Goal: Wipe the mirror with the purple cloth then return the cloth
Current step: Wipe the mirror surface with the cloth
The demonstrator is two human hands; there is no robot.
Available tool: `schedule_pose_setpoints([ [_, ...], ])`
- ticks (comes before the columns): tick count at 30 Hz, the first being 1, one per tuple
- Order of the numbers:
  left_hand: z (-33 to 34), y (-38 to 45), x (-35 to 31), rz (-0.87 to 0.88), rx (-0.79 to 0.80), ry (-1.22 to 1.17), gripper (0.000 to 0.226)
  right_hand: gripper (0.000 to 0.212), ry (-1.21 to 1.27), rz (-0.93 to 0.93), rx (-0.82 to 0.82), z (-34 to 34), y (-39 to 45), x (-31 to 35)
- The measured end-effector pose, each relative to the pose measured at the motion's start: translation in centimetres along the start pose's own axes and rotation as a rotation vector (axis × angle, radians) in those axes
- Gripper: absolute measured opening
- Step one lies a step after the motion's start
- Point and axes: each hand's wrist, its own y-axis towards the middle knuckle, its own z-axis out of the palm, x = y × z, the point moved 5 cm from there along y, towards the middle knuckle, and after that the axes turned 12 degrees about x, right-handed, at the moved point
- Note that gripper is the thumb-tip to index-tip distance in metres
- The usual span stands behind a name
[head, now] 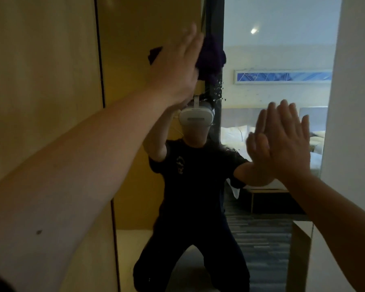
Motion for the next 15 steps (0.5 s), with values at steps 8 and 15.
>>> schedule_pose_setpoints([
  [8,8.8,-9.5,-5.1,0.158,0.006,0.170,0.067,0.065,-0.015,-0.029,-0.083,1.7,0.0,-1.8],
  [15,19.5,-27.1,-11.0,0.163,0.079,0.166,0.081,0.064,0.016,-0.028,-0.078,2.4,-1.6,-1.8],
])
